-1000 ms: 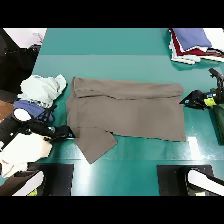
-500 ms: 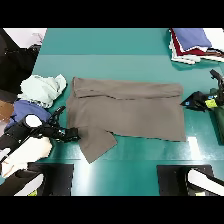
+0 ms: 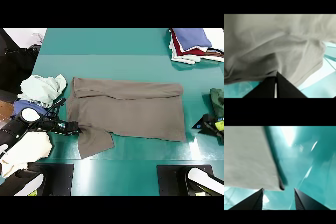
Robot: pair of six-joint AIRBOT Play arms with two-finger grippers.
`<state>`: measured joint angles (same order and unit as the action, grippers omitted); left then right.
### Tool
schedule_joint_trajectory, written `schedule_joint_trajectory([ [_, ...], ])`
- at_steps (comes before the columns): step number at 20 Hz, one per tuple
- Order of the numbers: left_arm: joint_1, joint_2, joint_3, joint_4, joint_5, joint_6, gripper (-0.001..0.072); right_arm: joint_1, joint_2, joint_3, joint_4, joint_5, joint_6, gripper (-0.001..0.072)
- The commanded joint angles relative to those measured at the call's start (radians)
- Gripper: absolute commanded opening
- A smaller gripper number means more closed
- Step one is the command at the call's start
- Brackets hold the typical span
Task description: Fold the shirts.
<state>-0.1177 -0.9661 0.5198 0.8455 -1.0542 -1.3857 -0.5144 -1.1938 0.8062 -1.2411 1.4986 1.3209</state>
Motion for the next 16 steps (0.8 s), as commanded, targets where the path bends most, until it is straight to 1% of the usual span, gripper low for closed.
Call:
schedule_joint_trajectory([
  [1, 0.0, 0.001, 0.012, -0.002, 0.017, 0.006, 0.0026, -0.054, -0.006, -0.139, 0.029, -0.088, -0.021, 0.0429],
  [3, 0.0, 0.001, 0.012, -0.002, 0.018, 0.006, 0.0026, -0.034, -0.006, -0.175, 0.045, -0.129, -0.021, 0.0429],
  [8, 0.0, 0.001, 0.012, -0.002, 0.016, 0.006, 0.0026, 0.076, -0.005, -0.191, 0.043, -0.146, -0.021, 0.0429],
  [9, 0.0, 0.001, 0.012, -0.001, 0.014, 0.006, 0.0026, 0.095, -0.005, -0.191, 0.043, -0.145, -0.021, 0.0372],
  [10, 0.0, 0.001, 0.012, 0.0, 0.013, 0.006, 0.0026, 0.111, -0.005, -0.191, 0.038, -0.145, -0.021, 0.022],
  [12, 0.0, 0.001, 0.012, 0.0, -0.008, 0.033, 0.0025, 0.133, -0.004, -0.19, 0.034, -0.139, -0.021, 0.0015],
  [14, 0.0, 0.003, 0.012, 0.019, -0.073, 0.032, 0.0024, 0.143, 0.019, -0.19, 0.032, -0.116, -0.021, 0.0017],
  [16, 0.0, 0.022, 0.013, 0.061, -0.179, 0.032, 0.0024, 0.143, 0.093, -0.189, -0.024, -0.091, -0.021, 0.0017],
])
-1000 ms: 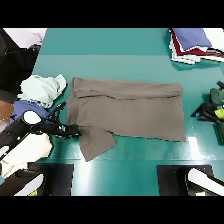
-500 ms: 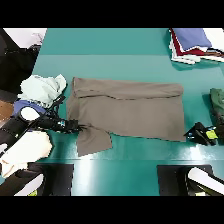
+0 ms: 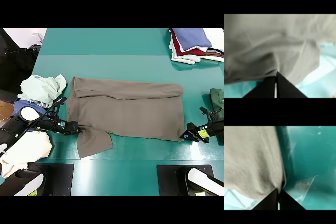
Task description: Fold the shirts.
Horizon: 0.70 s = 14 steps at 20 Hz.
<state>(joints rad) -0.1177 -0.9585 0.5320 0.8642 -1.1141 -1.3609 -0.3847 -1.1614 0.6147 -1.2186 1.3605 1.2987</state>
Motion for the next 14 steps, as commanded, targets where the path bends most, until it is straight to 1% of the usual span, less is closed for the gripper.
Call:
schedule_joint_trajectory([
  [1, 0.0, 0.047, 0.0, 0.072, -0.162, 0.002, 0.0024, 0.013, 0.112, 0.003, -0.111, 0.074, 0.002, 0.0017],
  [3, 0.0, 0.15, -0.001, 0.099, -0.223, -0.056, 0.0024, 0.013, 0.21, 0.003, -0.227, 0.137, 0.004, 0.0017],
  [4, 0.0, 0.209, -0.001, 0.093, -0.252, -0.091, 0.0024, 0.013, 0.25, 0.003, -0.25, 0.162, 0.011, 0.0017],
  [5, 0.0, 0.266, 0.001, 0.078, -0.281, -0.124, 0.0025, 0.013, 0.288, 0.003, -0.249, 0.179, 0.013, 0.0017],
  [7, 0.0, 0.336, 0.034, 0.058, -0.294, -0.136, 0.0025, 0.016, 0.351, 0.013, -0.217, 0.185, 0.022, 0.0017],
  [8, 0.0, 0.34, 0.07, 0.059, -0.279, -0.135, 0.0025, 0.016, 0.357, 0.037, -0.185, 0.185, 0.024, 0.0017],
  [10, 0.0, 0.332, 0.149, 0.07, -0.192, -0.13, 0.0025, 0.016, 0.338, 0.119, -0.125, 0.176, 0.033, 0.0017],
  [12, 0.0, 0.286, 0.216, 0.087, -0.09, -0.109, 0.0025, 0.019, 0.274, 0.215, -0.047, 0.137, 0.035, 0.0017],
  [14, 0.0, 0.199, 0.267, 0.116, 0.01, -0.093, 0.0026, 0.056, 0.184, 0.308, -0.004, 0.087, 0.035, 0.0017],
])
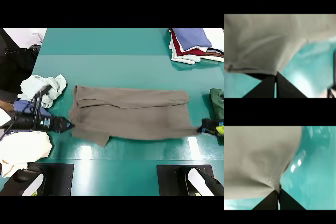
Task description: Fold the shirts.
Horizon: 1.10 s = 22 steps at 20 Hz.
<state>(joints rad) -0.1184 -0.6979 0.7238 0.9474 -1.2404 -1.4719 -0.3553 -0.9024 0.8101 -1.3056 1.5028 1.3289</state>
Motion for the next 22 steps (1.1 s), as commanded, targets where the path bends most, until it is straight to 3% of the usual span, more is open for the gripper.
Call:
schedule_joint_trajectory([
  [1, 0.001, -0.115, 0.096, 0.041, 0.196, 0.026, 0.0026, 0.059, -0.123, 0.159, 0.082, -0.078, 0.005, 0.0017],
  [4, 0.001, -0.295, 0.177, 0.04, 0.336, 0.032, 0.0026, 0.148, -0.274, 0.29, 0.082, -0.126, 0.008, 0.0017],
  [9, 0.001, -0.561, 0.353, 0.04, 0.401, 0.043, 0.0026, 0.201, -0.497, 0.5, 0.083, -0.18, 0.07, 0.0017],
  [15, 0.001, -0.72, 0.435, 0.039, 0.557, 0.038, 0.0028, 0.207, -0.711, 0.697, 0.11, -0.198, 0.138, 0.0032],
  [16, 0.001, -0.723, 0.435, 0.039, 0.577, 0.038, 0.0061, 0.204, -0.74, 0.722, 0.157, -0.211, 0.138, 0.0123],
  [18, 0.001, -0.723, 0.444, 0.036, 0.601, 0.029, 0.0548, 0.186, -0.79, 0.772, 0.276, -0.237, 0.137, 0.041],
  [19, 0.001, -0.722, 0.457, 0.038, 0.597, 0.032, 0.0588, 0.176, -0.806, 0.795, 0.303, -0.238, 0.137, 0.0472],
  [22, 0.001, -0.721, 0.533, 0.042, 0.495, 0.033, 0.0586, 0.129, -0.808, 0.816, 0.308, -0.166, 0.073, 0.0474],
])
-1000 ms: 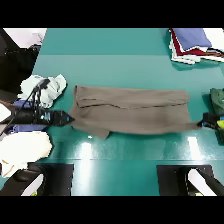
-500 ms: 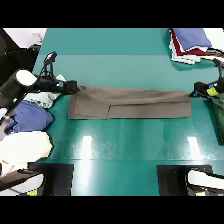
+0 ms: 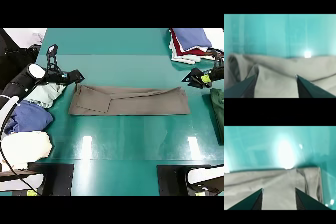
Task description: Fold the shirts.
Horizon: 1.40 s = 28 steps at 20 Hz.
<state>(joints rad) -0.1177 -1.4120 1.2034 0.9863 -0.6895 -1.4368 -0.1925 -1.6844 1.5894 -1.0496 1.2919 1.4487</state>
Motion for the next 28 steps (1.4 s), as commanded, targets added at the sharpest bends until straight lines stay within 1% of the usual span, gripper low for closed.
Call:
schedule_joint_trajectory([
  [1, 0.0, -0.006, 0.074, 0.002, -0.105, 0.006, 0.0583, -0.056, -0.026, 0.036, 0.052, 0.101, -0.08, 0.0474],
  [2, 0.0, -0.006, 0.089, 0.002, -0.157, 0.015, 0.0387, -0.084, -0.026, 0.029, 0.052, 0.153, -0.116, 0.0474],
  [3, 0.0, -0.006, 0.094, 0.001, -0.197, 0.034, 0.0158, -0.114, -0.026, 0.014, 0.053, 0.199, -0.143, 0.0474],
  [4, 0.0, -0.007, 0.094, 0.001, -0.233, 0.053, 0.0036, -0.145, -0.026, -0.015, 0.053, 0.219, -0.153, 0.048],
  [6, 0.0, -0.007, 0.094, 0.0, -0.282, 0.054, 0.0035, -0.206, -0.026, -0.092, 0.054, 0.214, -0.161, 0.0705],
  [8, 0.0, -0.007, 0.094, -0.003, -0.322, 0.053, 0.0035, -0.244, -0.035, -0.165, 0.066, 0.173, -0.19, 0.0706],
  [11, 0.0, -0.009, 0.089, -0.002, -0.346, 0.053, 0.0035, -0.258, -0.086, -0.22, 0.124, 0.167, -0.267, 0.0693],
  [12, 0.0, -0.009, 0.089, -0.003, -0.348, 0.049, 0.0034, -0.25, -0.108, -0.219, 0.142, 0.168, -0.273, 0.0637],
  [13, 0.0, -0.009, 0.089, -0.003, -0.348, 0.048, 0.0034, -0.238, -0.13, -0.209, 0.143, 0.17, -0.273, 0.0551],
  [19, 0.0, -0.009, 0.089, -0.003, -0.351, 0.048, 0.0026, -0.123, -0.162, -0.149, 0.138, 0.144, -0.288, 0.0552],
  [20, -0.005, -0.009, 0.089, -0.003, -0.347, 0.044, 0.0026, -0.111, -0.162, -0.139, 0.138, 0.142, -0.287, 0.0503],
  [22, -0.034, -0.01, 0.089, -0.002, -0.298, 0.029, 0.0026, -0.097, -0.161, -0.125, 0.139, 0.145, -0.287, 0.0071],
  [23, -0.061, -0.014, 0.089, -0.003, -0.258, 0.03, 0.0026, -0.089, -0.161, -0.12, 0.14, 0.151, -0.287, 0.0018],
  [25, -0.122, -0.038, 0.09, -0.005, -0.175, 0.03, 0.0026, -0.082, -0.159, -0.099, 0.141, 0.19, -0.287, 0.0017],
  [26, -0.153, -0.062, 0.102, -0.006, -0.155, 0.029, 0.0026, -0.076, -0.151, -0.085, 0.142, 0.218, -0.286, 0.0017],
  [28, -0.211, -0.142, 0.165, -0.027, -0.167, 0.029, 0.0025, -0.061, -0.113, -0.052, 0.142, 0.263, -0.267, 0.0017],
])
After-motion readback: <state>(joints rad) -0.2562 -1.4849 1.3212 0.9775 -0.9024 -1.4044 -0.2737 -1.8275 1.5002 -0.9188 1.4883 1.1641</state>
